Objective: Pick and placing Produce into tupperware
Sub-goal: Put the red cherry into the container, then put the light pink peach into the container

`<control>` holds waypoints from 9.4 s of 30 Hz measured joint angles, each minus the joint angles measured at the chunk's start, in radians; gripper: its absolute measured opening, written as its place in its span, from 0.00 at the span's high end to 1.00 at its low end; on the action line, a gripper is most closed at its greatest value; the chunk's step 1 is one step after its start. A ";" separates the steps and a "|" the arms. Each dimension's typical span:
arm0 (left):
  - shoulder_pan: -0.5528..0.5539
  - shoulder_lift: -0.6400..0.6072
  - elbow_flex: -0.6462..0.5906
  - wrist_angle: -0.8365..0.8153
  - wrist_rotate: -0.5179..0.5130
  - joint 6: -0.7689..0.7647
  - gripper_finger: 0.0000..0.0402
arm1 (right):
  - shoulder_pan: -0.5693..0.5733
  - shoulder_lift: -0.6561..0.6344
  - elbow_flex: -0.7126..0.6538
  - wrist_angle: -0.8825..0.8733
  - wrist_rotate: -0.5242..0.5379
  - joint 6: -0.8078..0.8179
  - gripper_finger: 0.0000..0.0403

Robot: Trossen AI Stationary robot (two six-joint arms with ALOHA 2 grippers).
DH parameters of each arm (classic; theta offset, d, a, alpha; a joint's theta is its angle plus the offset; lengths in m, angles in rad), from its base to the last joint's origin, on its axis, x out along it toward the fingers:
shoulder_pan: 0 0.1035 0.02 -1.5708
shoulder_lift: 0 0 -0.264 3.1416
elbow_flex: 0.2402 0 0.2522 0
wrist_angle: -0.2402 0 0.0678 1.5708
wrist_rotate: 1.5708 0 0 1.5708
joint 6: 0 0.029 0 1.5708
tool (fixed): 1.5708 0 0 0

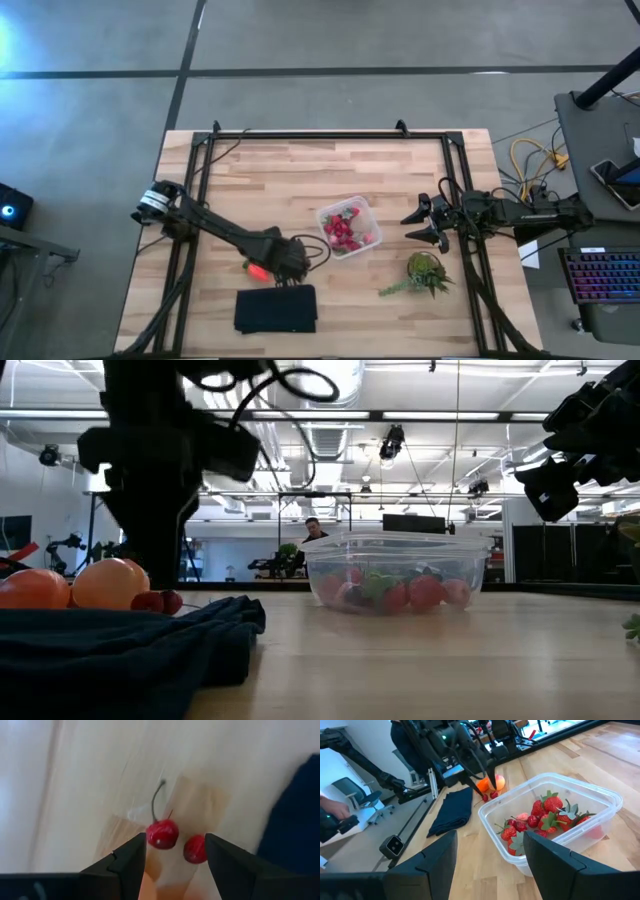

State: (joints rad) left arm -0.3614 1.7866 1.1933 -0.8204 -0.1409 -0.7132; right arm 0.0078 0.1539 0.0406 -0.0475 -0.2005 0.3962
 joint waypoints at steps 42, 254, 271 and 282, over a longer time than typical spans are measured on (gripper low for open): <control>0.054 -0.026 -0.038 0.180 0.021 -0.092 0.81 | 0.000 0.000 0.000 0.000 0.000 0.000 0.46; 0.018 -0.180 -0.170 -0.130 0.046 0.011 0.29 | 0.000 0.026 0.000 0.000 0.000 0.000 0.46; 0.018 -0.172 -0.261 0.029 0.024 0.012 0.29 | 0.000 0.026 0.000 0.000 0.000 0.000 0.46; 0.019 -0.172 -0.261 0.017 0.024 0.012 0.43 | 0.000 0.026 0.000 0.000 0.000 0.000 0.46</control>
State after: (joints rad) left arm -0.3424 1.6145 0.9320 -0.8037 -0.1169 -0.7010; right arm 0.0078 0.1795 0.0406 -0.0475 -0.2005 0.3962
